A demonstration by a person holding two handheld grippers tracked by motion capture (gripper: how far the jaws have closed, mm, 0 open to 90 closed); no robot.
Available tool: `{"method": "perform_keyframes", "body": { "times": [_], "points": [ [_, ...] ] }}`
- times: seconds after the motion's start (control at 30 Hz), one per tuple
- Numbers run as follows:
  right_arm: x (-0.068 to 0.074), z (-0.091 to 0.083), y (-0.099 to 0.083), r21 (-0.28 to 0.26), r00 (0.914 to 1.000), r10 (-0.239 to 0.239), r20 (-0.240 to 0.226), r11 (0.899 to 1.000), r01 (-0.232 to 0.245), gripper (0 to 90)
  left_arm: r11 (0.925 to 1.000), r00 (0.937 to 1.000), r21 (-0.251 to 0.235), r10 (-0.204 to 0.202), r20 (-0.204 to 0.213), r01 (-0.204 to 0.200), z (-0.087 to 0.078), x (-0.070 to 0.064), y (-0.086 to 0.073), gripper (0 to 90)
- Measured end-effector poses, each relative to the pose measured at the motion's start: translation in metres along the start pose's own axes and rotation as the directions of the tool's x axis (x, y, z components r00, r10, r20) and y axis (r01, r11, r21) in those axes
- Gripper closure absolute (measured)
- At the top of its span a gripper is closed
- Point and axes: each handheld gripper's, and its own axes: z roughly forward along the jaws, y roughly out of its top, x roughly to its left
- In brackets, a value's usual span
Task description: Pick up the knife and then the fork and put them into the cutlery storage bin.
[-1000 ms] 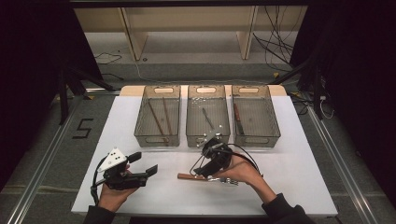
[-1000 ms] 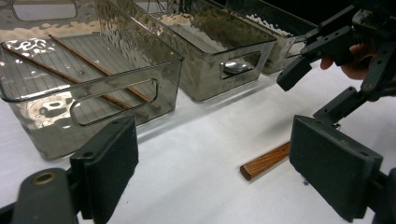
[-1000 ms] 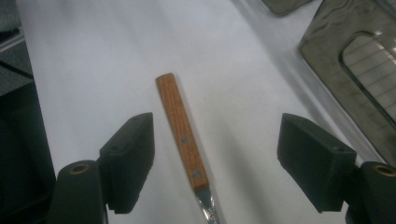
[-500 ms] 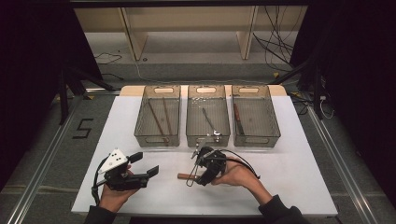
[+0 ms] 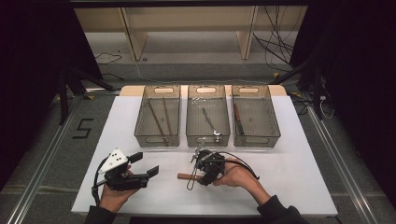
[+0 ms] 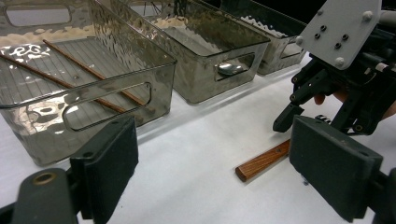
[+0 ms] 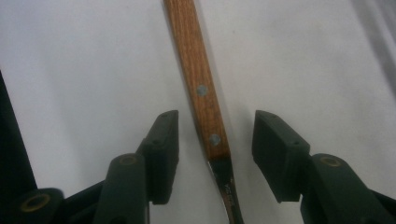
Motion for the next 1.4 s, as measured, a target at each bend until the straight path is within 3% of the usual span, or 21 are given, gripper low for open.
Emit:
{"method": "perform_keyframes", "body": {
  "times": [0.23, 0.57, 1.13, 1.4],
  "points": [
    [0.002, 0.004, 0.001, 0.027, 0.9999, -0.014, -0.002, 1.000, 0.014, 61.8, 1.0000, 1.0000, -0.001, 0.000, 0.001, 0.000, 0.000, 0.000, 0.000, 15.6],
    [0.006, 0.005, 0.002, 0.051, 0.9982, -0.049, 0.036, 0.998, 0.047, 71.0, 1.0000, 1.0000, -0.001, 0.001, 0.000, -0.001, 0.000, -0.001, 0.000, 15.6],
    [0.012, 0.006, 0.010, 0.110, 0.9942, -0.100, 0.039, 0.989, 0.095, 77.3, 1.0000, 1.0000, 0.004, 0.006, 0.000, -0.006, 0.000, 0.000, 0.000, 15.6],
    [0.011, 0.005, 0.010, 0.110, 0.9941, -0.104, 0.032, 0.989, 0.100, 77.6, 1.0000, 1.0000, 0.003, 0.002, 0.000, -0.002, 0.000, 0.000, 0.000, 15.6]
  ]
}}
